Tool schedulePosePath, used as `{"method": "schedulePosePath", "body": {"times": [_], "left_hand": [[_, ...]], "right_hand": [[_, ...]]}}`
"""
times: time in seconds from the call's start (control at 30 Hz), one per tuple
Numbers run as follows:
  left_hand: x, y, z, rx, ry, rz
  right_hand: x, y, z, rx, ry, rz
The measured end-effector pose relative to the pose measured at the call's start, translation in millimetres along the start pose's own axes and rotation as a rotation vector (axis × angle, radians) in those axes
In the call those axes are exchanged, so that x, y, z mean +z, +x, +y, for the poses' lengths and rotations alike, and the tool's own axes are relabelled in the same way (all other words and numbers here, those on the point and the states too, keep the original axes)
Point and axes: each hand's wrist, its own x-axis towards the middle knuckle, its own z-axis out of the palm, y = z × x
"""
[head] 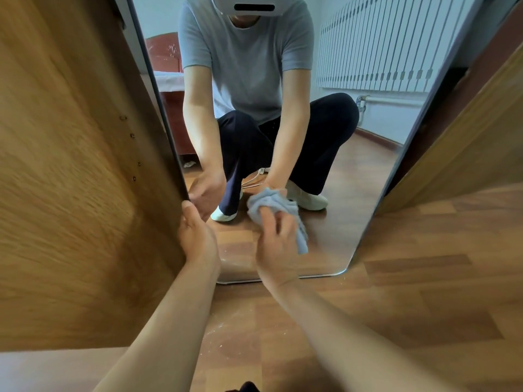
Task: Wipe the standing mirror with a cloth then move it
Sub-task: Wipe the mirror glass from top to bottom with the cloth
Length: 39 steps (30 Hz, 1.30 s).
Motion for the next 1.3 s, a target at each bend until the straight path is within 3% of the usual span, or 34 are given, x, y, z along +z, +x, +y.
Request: {"method": "schedulePosePath", "body": {"times": [0.27, 0.6, 1.1, 1.3], "left_hand": [[-9, 3, -2, -0.061, -0.091, -0.11], [-13, 7, -20, -0.102, -0.024, -0.066], [-1, 6, -33, 0.01, 0.086, 0.046], [3, 6, -35, 0.029, 0.137, 0.074]], "right_hand": [[17, 2, -36, -0.423, 0.125, -0.36], [16, -2, -30, -0.541, 0.079, -0.444], [14, -15, 12, -0.573, 0.042, -0.319], [2, -17, 46, -0.451, -0.009, -0.214]]}}
